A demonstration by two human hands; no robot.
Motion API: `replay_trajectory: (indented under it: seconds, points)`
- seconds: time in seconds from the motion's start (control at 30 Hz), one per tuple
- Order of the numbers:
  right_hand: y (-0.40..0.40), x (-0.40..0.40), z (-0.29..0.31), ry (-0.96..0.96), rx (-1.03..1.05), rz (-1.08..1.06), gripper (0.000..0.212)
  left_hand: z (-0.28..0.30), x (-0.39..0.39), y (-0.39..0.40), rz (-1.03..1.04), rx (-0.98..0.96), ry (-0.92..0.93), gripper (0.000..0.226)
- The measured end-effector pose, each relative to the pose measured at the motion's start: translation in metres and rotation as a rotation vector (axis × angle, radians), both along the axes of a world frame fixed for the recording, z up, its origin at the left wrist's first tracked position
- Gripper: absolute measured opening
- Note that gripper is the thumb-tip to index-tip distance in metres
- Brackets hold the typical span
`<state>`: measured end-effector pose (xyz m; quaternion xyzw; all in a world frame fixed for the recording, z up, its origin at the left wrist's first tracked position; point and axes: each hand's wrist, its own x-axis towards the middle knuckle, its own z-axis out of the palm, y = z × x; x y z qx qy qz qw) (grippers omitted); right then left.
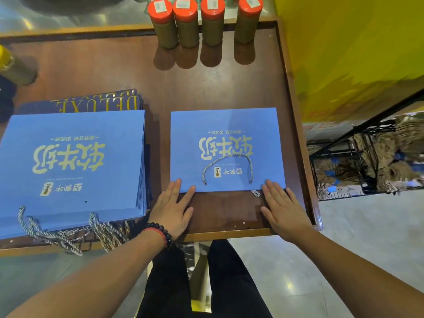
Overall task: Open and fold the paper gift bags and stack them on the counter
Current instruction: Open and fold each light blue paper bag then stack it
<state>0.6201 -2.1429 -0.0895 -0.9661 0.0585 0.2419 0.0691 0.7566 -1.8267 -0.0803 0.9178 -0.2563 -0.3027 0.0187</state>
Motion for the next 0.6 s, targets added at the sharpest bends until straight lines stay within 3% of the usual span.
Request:
replay_trajectory:
  seconds: [0.13, 0.27, 0.4, 0.6]
  points:
    - [0.005, 0.002, 0.005, 0.025, 0.016, -0.201, 0.065, 0.005, -0.003, 0.0, 0.146, -0.015, 0.04, 0.055]
    - [0.021, 0.024, 0.015, -0.131, 0.101, -0.599, 0.06, 0.014, 0.001, -0.021, 0.465, -0.11, 0.082, 0.072]
    - [0.015, 0.045, 0.018, -0.221, 0.243, -0.82, 0.06, 0.021, 0.019, -0.039, 0.619, -0.051, 0.028, 0.083]
    - [-0.013, 0.073, 0.023, -0.198, 0.257, -0.744, 0.045, 0.016, 0.047, -0.052, 0.791, -0.104, 0.036, 0.072]
